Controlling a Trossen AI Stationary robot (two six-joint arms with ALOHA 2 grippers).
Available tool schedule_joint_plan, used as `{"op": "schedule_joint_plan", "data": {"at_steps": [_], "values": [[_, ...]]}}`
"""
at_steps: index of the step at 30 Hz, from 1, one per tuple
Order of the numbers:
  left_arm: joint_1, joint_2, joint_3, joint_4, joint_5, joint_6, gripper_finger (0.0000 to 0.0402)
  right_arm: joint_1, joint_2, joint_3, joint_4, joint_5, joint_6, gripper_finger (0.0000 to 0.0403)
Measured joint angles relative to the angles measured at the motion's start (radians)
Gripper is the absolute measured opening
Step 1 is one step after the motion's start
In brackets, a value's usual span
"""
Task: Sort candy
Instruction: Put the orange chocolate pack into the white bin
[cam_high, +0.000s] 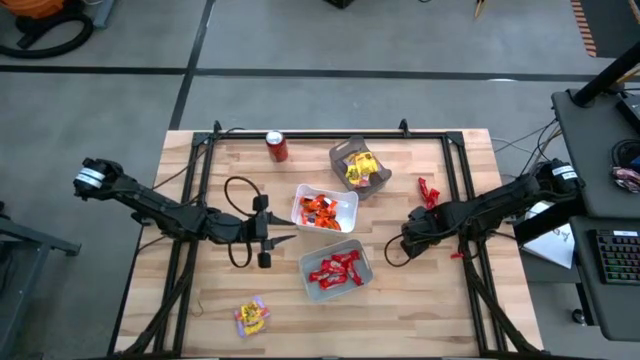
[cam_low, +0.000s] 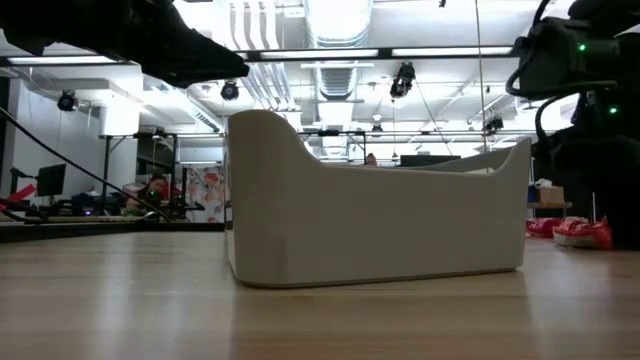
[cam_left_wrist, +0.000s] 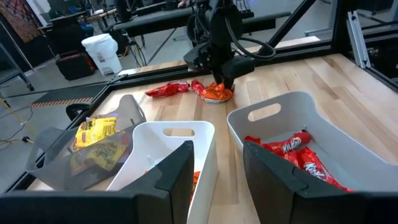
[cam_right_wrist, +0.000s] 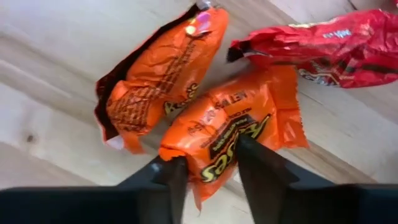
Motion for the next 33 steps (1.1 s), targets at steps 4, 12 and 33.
{"op": "schedule_joint_plan", "data": {"at_steps": [4, 12, 33], "values": [[0.0, 0.0, 0.0, 0.001, 0.0, -0.008, 0.0123, 0.0, 0.001, 0.023, -0.013, 0.001, -0.036, 0.0065], [0.0, 0.0, 0.0, 0.0, 0.0, -0.02, 0.0123, 0.001, 0.002, 0.113, -0.092, 0.002, -0.101, 0.0013], [0.0, 0.0, 0.0, -0.001, 0.0, -0.042, 0.0123, 0.031, 0.002, 0.4, -0.121, 0.298, -0.296, 0.0012]]}}
